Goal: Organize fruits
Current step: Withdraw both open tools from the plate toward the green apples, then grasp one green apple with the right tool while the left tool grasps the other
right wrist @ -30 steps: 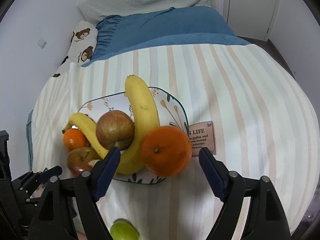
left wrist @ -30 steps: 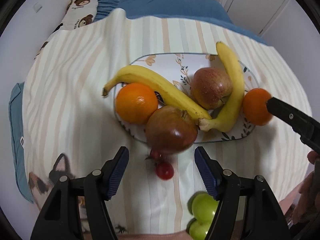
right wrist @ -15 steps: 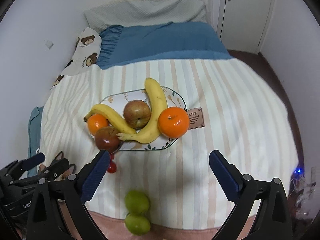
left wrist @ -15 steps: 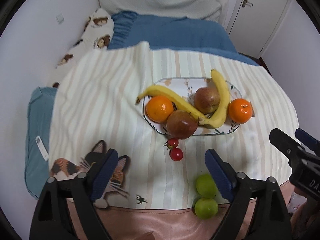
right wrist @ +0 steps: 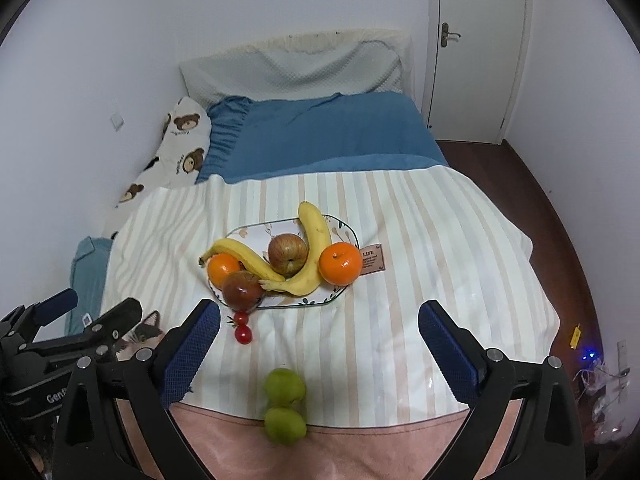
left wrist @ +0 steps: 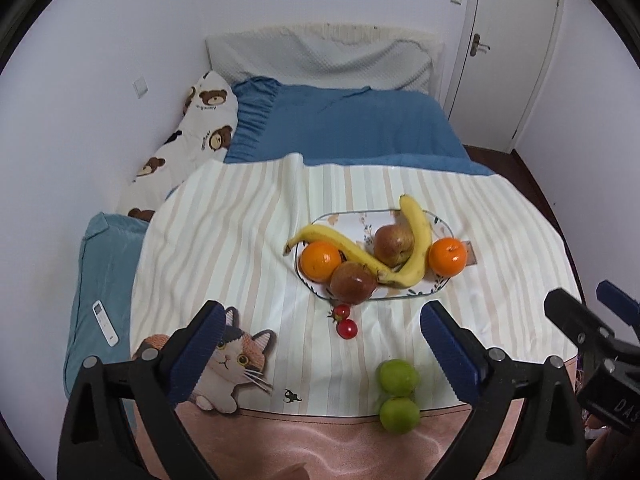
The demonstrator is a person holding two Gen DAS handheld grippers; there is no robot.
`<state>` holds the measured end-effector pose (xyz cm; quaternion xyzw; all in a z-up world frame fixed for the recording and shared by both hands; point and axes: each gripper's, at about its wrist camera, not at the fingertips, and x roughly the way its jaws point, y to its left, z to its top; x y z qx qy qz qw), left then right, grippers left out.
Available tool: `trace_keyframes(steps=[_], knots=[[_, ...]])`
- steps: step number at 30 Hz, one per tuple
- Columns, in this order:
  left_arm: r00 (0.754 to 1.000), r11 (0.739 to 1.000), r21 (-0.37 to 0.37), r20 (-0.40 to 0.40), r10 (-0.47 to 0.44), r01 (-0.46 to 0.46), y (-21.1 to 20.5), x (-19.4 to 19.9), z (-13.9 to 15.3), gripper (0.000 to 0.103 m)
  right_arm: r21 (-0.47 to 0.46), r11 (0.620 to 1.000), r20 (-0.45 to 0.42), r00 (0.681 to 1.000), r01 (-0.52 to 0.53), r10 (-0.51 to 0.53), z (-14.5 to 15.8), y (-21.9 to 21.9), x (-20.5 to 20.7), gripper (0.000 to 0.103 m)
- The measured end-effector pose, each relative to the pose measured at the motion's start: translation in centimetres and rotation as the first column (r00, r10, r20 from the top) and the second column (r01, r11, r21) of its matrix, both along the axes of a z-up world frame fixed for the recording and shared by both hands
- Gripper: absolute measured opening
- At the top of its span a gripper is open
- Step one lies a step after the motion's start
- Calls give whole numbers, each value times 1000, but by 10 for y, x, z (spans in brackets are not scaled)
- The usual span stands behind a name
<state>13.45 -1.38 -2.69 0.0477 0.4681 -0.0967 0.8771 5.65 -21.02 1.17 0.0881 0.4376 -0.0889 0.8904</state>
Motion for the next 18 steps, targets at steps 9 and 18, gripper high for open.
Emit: trace_keyframes(steps=[9,18], knots=[[998,997,72,-60,31,-27,5,-9,-39,100,125,992,-109,994,-19,33,-48,1,-8,101],[953,966,257,-281,117,-43,23,-16,-159,100,292,956,-380,912,-40,154,-211,19,25,94]])
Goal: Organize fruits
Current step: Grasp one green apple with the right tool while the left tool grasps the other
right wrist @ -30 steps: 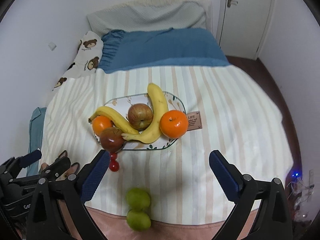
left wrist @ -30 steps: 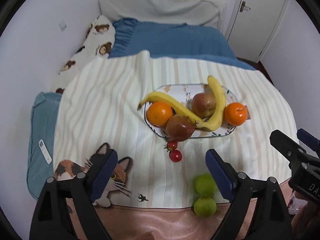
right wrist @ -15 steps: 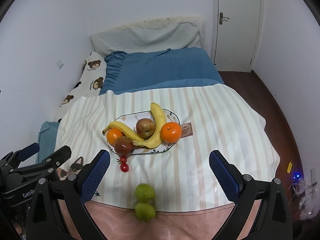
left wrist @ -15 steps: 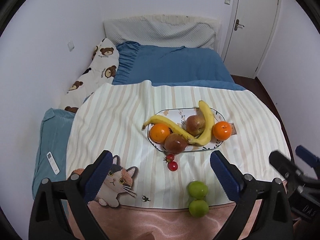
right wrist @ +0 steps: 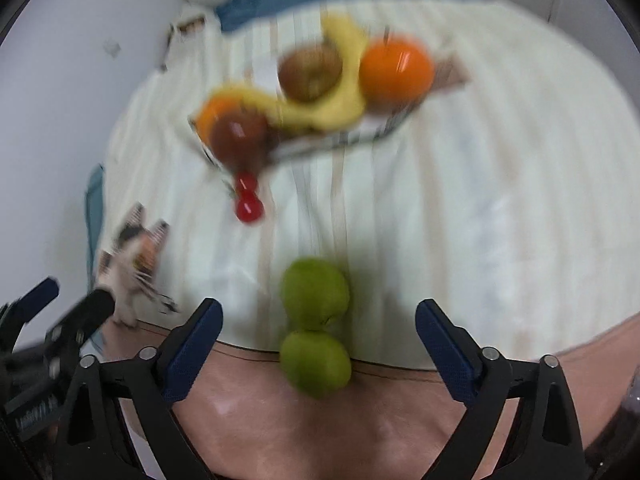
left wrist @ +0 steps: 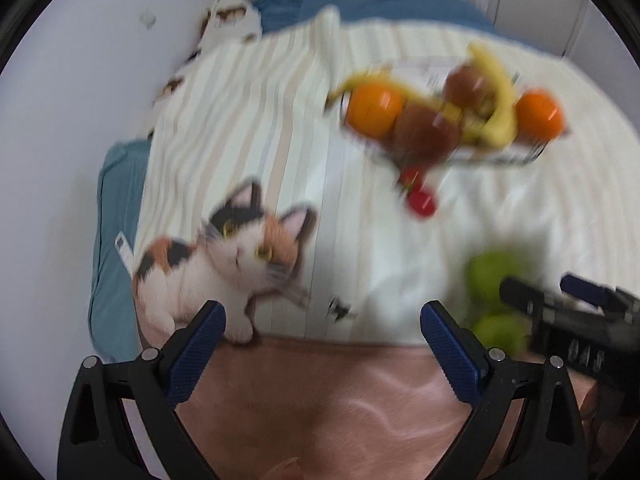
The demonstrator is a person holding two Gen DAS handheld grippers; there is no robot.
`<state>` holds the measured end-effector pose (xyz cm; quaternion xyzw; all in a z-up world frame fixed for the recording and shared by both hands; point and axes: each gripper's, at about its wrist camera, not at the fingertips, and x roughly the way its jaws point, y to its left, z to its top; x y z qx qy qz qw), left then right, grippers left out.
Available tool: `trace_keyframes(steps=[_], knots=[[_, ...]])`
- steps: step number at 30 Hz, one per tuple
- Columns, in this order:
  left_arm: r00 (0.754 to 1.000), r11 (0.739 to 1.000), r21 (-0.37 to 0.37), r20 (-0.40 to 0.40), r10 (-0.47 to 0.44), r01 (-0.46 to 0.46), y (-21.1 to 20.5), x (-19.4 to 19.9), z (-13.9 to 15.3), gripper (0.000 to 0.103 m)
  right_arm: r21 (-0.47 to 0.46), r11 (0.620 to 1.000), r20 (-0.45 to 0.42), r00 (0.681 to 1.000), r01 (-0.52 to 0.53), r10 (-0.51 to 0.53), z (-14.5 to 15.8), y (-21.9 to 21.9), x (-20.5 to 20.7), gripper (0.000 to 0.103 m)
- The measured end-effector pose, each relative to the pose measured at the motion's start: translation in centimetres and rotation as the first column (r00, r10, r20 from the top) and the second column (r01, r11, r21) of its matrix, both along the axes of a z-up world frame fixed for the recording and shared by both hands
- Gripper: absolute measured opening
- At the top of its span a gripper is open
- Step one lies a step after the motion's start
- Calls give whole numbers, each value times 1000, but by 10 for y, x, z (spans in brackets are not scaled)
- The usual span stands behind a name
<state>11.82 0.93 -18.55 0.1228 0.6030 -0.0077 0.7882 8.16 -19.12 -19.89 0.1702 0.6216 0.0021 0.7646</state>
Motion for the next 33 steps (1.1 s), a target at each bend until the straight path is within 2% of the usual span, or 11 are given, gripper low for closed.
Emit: trace_keyframes(steps=[2,4,5,10,13,17,21,23,25,27,33], knots=[[999,1000,10,-36,21,-20,5,-1,-13,100,19,1000,-41,999,-4,5,-25,5,10,89],[997,999,5,-71,37,-36,7,-3,-23,100,36,999,-63,998,-10,12,-43,8,17,73],[996,999,1,-80,39,-39,7,-2,-26,100,28,999,-77,997,-18,20,-51,9,21,60],[989,996,-87,-150,12,-26,-11,-10,-34,100,18,999,-47,998,-35,36,-47,3,16,58],[959,979,-202,-281,-42,-16,-35,-16,-53,100,-27,999,-38,999,-32,31,-31,-17,-1,58],[926,969,-247,-364,-99,7,-67,-24,-75,97,-80,997,-45,999,-13,10,-11,-49,-35,58],[909,968,-230,-374,-186,103,-102,-31,-92,93,-85,996,-48,998,37,-41,-6,-74,-63,59],[906,964,-233,-368,-209,127,-114,-33,-98,83,-78,995,-46,996,66,-70,-4,-83,-71,59],[911,963,-236,-356,-209,129,-122,-31,-101,66,-66,993,-44,994,94,-97,-3,-91,-78,59],[919,963,-239,-339,-201,122,-126,-26,-102,58,-63,992,-41,993,107,-110,-2,-95,-84,59],[935,968,-209,-296,-197,138,-128,-22,-94,58,-56,992,-45,992,112,-114,-1,-98,-93,59]])
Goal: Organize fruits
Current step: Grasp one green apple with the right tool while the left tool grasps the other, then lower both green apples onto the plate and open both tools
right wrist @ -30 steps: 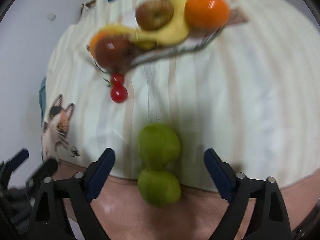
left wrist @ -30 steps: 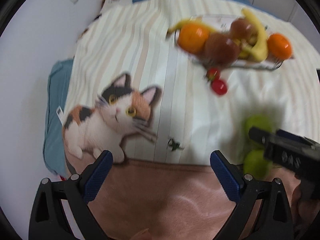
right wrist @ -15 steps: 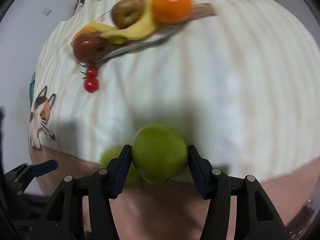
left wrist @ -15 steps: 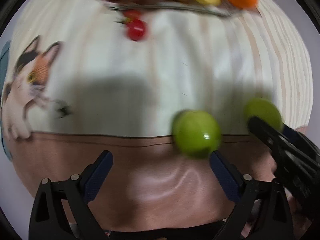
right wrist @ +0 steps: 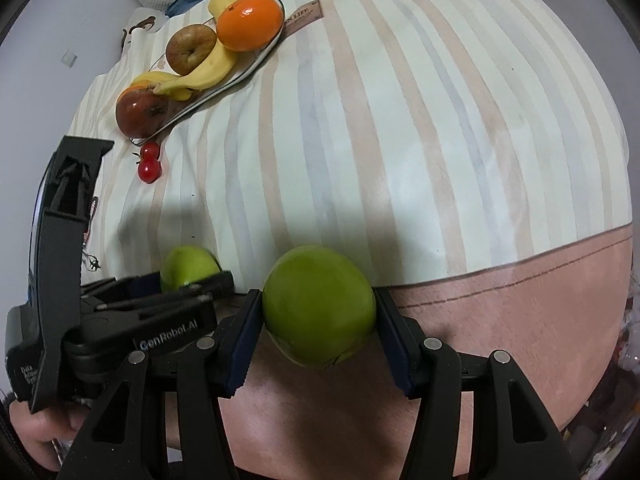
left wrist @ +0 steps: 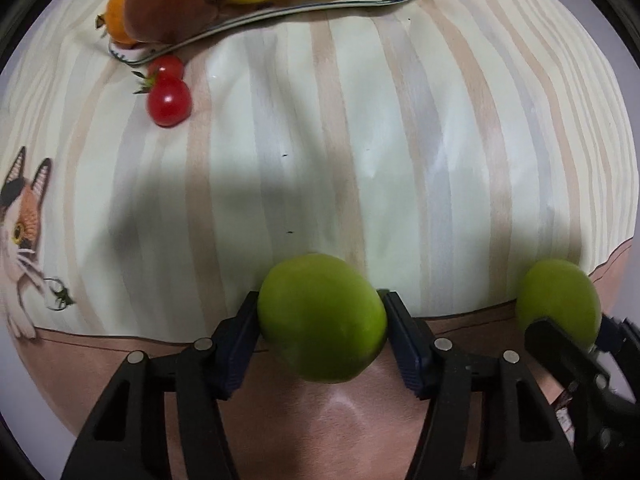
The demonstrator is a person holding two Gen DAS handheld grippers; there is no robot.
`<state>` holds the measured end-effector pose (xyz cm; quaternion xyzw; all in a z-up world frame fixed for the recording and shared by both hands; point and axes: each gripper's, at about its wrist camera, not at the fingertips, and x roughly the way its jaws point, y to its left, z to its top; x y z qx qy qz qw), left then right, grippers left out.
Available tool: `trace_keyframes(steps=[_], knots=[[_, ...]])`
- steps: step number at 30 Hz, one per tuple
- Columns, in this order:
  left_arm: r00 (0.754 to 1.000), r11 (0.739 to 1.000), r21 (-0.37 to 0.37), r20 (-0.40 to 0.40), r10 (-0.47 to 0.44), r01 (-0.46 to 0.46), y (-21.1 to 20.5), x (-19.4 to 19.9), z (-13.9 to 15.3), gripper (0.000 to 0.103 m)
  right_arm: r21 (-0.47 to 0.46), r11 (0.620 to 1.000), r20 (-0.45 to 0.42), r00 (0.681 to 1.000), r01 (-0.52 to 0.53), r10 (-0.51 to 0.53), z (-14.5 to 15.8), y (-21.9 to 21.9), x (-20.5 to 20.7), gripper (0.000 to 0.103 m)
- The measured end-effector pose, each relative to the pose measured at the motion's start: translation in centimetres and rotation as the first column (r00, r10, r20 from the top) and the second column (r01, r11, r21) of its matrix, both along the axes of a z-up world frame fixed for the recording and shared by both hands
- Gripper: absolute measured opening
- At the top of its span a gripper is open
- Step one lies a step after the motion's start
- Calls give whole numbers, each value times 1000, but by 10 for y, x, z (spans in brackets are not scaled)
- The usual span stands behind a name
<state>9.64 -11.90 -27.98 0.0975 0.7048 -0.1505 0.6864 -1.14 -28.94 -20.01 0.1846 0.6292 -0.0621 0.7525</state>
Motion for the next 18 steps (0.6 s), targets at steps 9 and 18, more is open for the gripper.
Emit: trace_keyframes(steps=[9,18], knots=[[998,992,110,35,54,-58,74,-16,32,58,53,992,-10,993,-116,117,-13,39,14,59],[990,985,93,12,144,-144,99,-5,16,58,71,982,-67,981,-177,182,-49,77,31,59]])
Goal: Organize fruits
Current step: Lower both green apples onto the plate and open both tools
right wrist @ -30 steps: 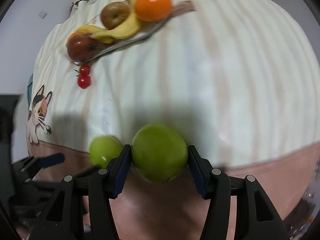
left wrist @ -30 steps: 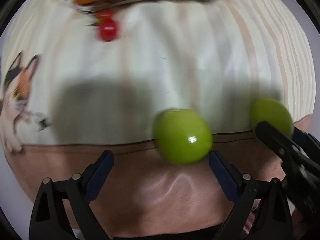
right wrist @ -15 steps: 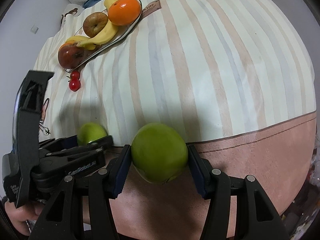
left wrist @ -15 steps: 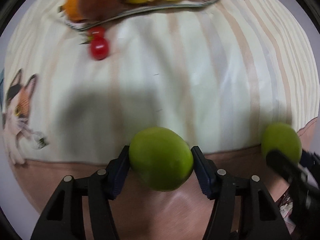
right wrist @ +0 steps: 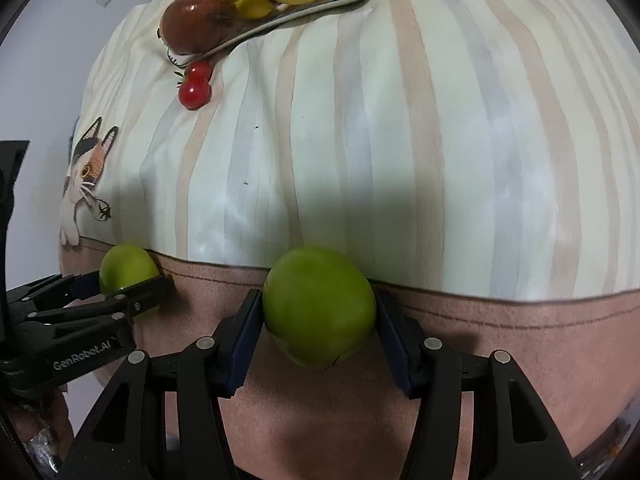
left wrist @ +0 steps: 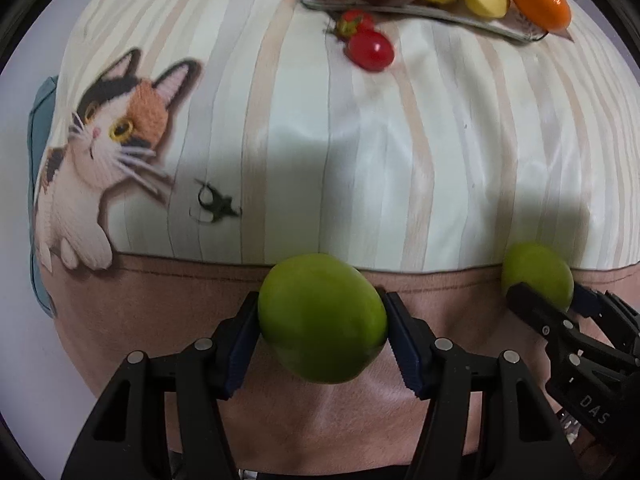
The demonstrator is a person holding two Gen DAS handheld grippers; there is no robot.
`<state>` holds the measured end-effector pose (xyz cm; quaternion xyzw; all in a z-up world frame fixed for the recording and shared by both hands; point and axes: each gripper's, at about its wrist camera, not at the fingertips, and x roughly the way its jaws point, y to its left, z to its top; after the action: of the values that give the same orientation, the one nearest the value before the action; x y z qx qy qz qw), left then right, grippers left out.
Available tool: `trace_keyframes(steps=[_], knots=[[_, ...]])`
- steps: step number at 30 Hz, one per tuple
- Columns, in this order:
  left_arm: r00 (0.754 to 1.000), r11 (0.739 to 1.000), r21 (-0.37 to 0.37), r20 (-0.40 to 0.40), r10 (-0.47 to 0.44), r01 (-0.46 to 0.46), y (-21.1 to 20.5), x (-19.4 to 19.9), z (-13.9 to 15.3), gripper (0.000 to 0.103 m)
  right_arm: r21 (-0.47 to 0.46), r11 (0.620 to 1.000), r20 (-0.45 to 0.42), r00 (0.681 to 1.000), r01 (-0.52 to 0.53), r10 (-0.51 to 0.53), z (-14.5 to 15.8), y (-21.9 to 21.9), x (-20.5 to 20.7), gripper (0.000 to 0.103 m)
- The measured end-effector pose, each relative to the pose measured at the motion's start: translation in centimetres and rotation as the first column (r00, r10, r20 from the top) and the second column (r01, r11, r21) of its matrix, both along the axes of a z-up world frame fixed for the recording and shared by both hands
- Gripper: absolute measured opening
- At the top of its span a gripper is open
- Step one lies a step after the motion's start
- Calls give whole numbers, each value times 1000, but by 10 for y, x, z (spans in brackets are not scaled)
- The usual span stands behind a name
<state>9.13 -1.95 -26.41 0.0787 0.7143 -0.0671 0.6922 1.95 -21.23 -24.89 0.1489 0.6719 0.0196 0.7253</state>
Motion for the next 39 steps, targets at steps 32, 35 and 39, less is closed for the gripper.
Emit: trace_keyframes(steps=[32,35,39], knots=[[990,985,-116,60,-125,131,-86,283,49,58,-39,994,119,988,103,-98,65,-111,279,59],[990,984,-107,39,-136,139,-89,285,39,58,-52,995,113,991,83,-77,58,-106,279,59],[991,987,-94,1,-134,133,-90,285,27,58,-60,995,102,992,84,-78,52,-106,279,60]])
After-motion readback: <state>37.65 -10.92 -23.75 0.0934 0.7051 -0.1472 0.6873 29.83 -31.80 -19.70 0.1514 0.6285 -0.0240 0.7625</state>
